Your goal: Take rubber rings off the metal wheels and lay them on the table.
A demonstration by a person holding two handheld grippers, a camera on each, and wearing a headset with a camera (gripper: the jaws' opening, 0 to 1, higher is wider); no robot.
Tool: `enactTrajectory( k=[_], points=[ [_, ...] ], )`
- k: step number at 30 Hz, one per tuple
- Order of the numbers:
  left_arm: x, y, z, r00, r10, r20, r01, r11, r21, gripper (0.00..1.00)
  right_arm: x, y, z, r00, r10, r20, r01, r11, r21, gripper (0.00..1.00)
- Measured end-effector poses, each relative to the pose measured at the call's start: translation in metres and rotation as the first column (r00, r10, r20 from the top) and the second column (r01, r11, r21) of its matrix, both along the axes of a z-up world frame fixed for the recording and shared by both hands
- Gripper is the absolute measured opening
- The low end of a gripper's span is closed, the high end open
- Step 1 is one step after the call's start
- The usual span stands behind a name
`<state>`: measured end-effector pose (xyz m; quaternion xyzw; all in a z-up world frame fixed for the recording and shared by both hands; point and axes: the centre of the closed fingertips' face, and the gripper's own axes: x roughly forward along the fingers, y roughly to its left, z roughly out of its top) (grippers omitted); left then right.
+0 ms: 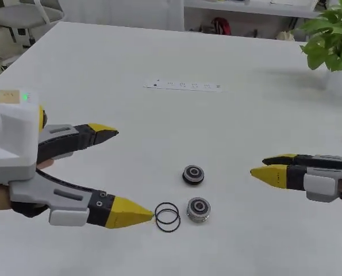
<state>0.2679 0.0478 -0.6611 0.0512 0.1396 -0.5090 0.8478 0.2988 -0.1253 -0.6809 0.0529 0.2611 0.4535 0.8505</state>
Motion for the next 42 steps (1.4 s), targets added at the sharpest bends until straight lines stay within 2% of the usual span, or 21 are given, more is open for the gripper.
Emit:
enactTrajectory(
  k=[6,10,17,21,23,25,29,32,35,39,42],
  points=[
    [0.005,0.0,0.013,1.0,0.016,0.019,-0.017,1.0,0.014,1.0,0.005,-0.011,-0.001,1.0,0.008,0.021,-0.007,1.0,-0.009,0.39],
    [0.009,-0.006,0.025,0.999,0.01,0.049,-0.011,1.0,0.019,1.0,0.011,-0.016,0.002,0.999,0.007,0.038,-0.007,1.0,-0.006,0.42],
    [0.026,-0.016,0.047,0.995,0.005,0.097,-0.006,1.0,0.007,0.99,0.023,-0.024,0.004,0.997,0.019,0.076,-0.016,0.999,-0.038,0.43],
    [0.042,-0.017,0.048,0.993,0.012,0.116,-0.017,0.999,0.048,0.99,0.035,-0.028,0.008,0.996,0.005,0.092,-0.002,1.0,-0.028,0.44],
    [0.047,-0.019,0.05,0.993,0.007,0.119,-0.014,0.999,0.052,0.99,0.041,-0.029,0.01,0.995,0.0,0.098,0.003,1.0,-0.026,0.45],
    [0.054,-0.021,0.052,0.993,0.002,0.116,-0.008,0.999,0.051,0.98,0.047,-0.029,0.012,0.992,0.001,0.124,0.004,0.999,-0.044,0.44],
    [0.065,-0.024,0.054,0.993,-0.015,0.121,0.008,0.998,0.06,0.98,0.059,-0.025,0.022,0.991,0.013,0.136,-0.01,1.0,-0.026,0.44],
    [0.073,-0.026,0.06,0.991,-0.03,0.13,0.024,0.999,0.048,0.97,0.065,-0.015,0.034,0.987,0.029,0.161,-0.027,1.0,-0.015,0.44],
    [0.081,-0.028,0.063,0.99,-0.039,0.137,0.035,0.999,0.032,0.96,0.077,-0.015,0.04,0.985,0.033,0.171,-0.034,0.999,0.002,0.42],
    [0.094,-0.035,0.061,0.988,-0.067,0.138,0.065,0.998,0.021,0.95,0.096,-0.008,0.045,0.98,0.042,0.195,-0.044,0.999,0.007,0.43],
    [0.099,-0.043,0.056,0.986,-0.096,0.135,0.095,0.995,0.009,0.93,0.103,0.003,0.046,0.973,0.067,0.221,-0.072,0.997,0.017,0.43]
  ],
)
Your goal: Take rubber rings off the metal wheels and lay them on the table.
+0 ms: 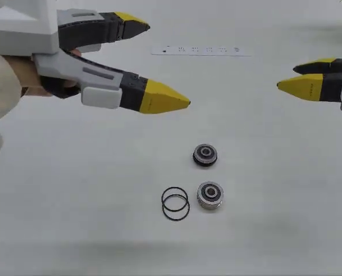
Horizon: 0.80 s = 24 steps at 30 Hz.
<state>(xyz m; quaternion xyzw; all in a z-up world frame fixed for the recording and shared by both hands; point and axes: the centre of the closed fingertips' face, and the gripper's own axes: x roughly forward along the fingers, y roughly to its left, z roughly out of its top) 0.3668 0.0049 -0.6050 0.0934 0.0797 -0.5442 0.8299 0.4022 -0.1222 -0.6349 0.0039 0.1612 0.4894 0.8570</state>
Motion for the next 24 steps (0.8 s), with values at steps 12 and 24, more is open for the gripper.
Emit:
enactTrajectory(
  k=[12,24],
  points=[
    [0.013,-0.02,-0.061,0.997,-0.062,-0.055,0.065,0.996,0.064,0.79,0.0,0.042,-0.051,0.991,0.135,-0.011,-0.135,0.989,-0.058,0.32],
    [0.015,-0.041,-0.112,0.989,-0.091,-0.113,0.104,0.988,0.114,0.59,-0.014,0.046,-0.122,0.98,0.157,-0.123,-0.173,0.975,-0.139,0.31]
  ],
)
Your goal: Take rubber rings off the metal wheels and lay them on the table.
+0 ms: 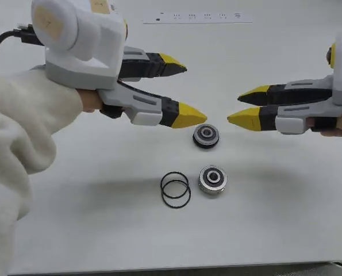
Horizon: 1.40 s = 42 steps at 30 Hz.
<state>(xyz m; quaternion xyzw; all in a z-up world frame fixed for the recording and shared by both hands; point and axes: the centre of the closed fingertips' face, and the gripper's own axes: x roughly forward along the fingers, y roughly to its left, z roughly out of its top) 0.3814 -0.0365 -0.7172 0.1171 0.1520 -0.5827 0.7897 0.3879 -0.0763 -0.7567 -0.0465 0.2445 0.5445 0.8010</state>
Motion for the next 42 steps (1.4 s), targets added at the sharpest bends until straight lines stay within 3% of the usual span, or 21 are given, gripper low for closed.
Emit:
enactTrajectory(
  k=[8,11,20,28,42],
  points=[
    [-0.001,-0.011,-0.023,1.0,-0.008,-0.025,0.009,1.0,0.025,0.53,-0.006,0.008,-0.022,1.0,0.021,-0.003,-0.021,0.999,-0.033,0.33],
    [0.001,-0.014,-0.028,0.999,0.001,-0.032,0.0,1.0,0.023,0.5,-0.011,0.01,-0.031,0.999,0.037,-0.027,-0.038,0.998,-0.045,0.34],
    [0.004,-0.014,-0.045,0.997,0.015,-0.072,-0.013,1.0,0.022,0.39,-0.012,0.013,-0.036,0.999,0.019,-0.036,-0.02,0.999,-0.041,0.33],
    [0.0,-0.017,-0.057,0.994,0.016,-0.104,-0.013,0.999,0.033,0.37,-0.019,0.019,-0.043,0.999,0.044,-0.028,-0.045,0.997,-0.06,0.3],
    [-0.006,-0.024,-0.066,0.996,-0.005,-0.089,0.011,0.998,0.064,0.24,-0.019,0.021,-0.042,0.998,0.055,0.003,-0.055,0.996,-0.066,0.23]
  ],
)
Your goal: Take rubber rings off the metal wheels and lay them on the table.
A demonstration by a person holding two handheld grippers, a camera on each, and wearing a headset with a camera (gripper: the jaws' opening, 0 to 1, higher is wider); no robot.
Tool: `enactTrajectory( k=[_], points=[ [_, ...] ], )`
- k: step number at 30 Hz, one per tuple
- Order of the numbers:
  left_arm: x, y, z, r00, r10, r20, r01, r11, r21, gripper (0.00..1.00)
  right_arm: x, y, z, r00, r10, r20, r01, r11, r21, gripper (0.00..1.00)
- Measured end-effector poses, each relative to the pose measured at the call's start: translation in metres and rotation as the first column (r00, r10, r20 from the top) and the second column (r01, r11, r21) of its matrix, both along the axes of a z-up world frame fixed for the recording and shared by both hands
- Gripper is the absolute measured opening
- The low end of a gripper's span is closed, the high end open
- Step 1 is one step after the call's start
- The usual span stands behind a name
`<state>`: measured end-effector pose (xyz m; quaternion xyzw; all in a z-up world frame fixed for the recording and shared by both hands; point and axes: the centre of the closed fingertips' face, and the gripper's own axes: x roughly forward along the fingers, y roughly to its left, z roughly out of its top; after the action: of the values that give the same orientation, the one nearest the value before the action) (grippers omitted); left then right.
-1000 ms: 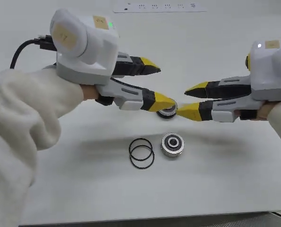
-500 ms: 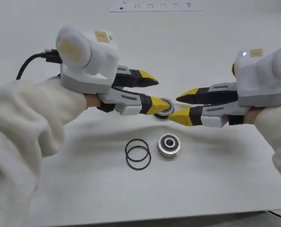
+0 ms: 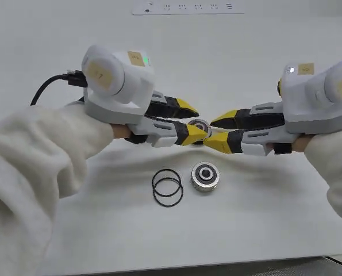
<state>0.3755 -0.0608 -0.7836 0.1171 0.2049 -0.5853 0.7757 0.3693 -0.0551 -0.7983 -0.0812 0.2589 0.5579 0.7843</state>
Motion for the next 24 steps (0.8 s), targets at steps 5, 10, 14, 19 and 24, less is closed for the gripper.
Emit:
enactTrajectory(
  k=[5,10,14,19,24],
  points=[
    [-0.0015,-0.0003,-0.0033,1.0,-0.006,-0.001,0.006,1.0,0.013,0.2,0.0006,0.0,-0.0012,1.0,0.004,0.01,-0.004,1.0,-0.01,0.21],
    [0.0001,-0.0011,-0.0068,1.0,-0.005,0.004,0.005,1.0,0.024,0.17,0.0003,0.0,-0.0036,1.0,0.012,0.015,-0.011,1.0,-0.023,0.2],
    [0.0034,-0.0015,-0.0072,1.0,0.012,0.0,-0.012,1.0,0.012,0.15,0.0009,-0.0007,-0.0043,1.0,0.014,0.02,-0.013,0.999,-0.029,0.18],
    [0.0036,-0.002,-0.0076,1.0,0.025,-0.009,-0.025,1.0,-0.002,0.14,0.0001,-0.0017,-0.0058,1.0,0.022,0.022,-0.021,0.999,-0.037,0.16],
    [0.0028,-0.0014,-0.0077,0.999,0.036,-0.002,-0.036,0.999,-0.002,0.14,-0.001,-0.0033,-0.0063,0.998,0.043,0.047,-0.04,0.997,-0.063,0.12]
  ],
)
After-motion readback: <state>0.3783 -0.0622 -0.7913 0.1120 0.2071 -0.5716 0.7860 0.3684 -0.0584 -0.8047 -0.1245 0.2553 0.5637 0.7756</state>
